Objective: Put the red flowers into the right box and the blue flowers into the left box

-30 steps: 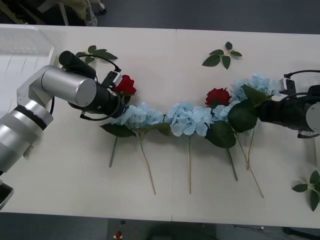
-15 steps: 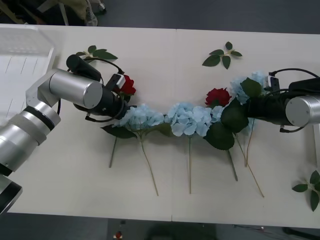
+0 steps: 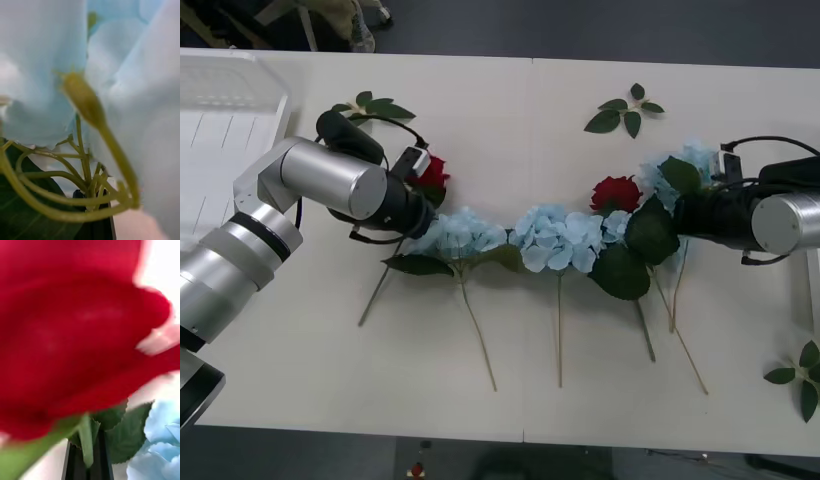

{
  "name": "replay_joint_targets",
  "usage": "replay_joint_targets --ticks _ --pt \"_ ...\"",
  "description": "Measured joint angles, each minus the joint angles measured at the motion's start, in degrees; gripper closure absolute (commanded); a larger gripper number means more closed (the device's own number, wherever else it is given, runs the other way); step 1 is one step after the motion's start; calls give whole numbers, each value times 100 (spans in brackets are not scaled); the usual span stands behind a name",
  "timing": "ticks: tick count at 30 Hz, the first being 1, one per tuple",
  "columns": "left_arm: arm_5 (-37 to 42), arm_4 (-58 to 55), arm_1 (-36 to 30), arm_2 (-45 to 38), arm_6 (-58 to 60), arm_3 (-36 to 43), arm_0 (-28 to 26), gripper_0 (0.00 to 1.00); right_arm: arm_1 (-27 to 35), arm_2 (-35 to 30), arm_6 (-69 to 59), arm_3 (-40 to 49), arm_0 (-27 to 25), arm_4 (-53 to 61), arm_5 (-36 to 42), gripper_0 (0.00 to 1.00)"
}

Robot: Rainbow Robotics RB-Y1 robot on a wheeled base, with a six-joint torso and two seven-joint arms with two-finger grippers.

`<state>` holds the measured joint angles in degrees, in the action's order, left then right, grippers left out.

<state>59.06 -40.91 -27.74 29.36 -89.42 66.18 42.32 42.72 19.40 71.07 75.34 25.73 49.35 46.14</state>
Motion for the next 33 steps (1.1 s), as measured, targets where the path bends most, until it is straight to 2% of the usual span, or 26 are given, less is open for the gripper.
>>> replay_joint_targets --ticks 8,14,21,25,28,33 --pt "-110 -13 -1 -205 0 1 53 100 2 -124 2 -38 0 9 -20 100" --pt "-105 -376 -1 -1280 -2 449 111 100 98 -713 391 108 -71 217 -5 100" --pt "-106 -1681 -3 -2197 -177 1275 113 100 214 -2266 2050 651 -671 1345 590 100" --pt "-107 -2559 -4 -2545 -1377 1415 113 100 214 -3096 3144 951 -1159 2049 749 100" --pt "-107 -2842 -5 -2618 -2241 1516 113 100 214 -3453 4034 1142 -1518 2680 745 100" --pt "-78 -3491 -5 -2517 -2434 1814 113 100 204 -3737 6129 1205 -1989 3962 740 100"
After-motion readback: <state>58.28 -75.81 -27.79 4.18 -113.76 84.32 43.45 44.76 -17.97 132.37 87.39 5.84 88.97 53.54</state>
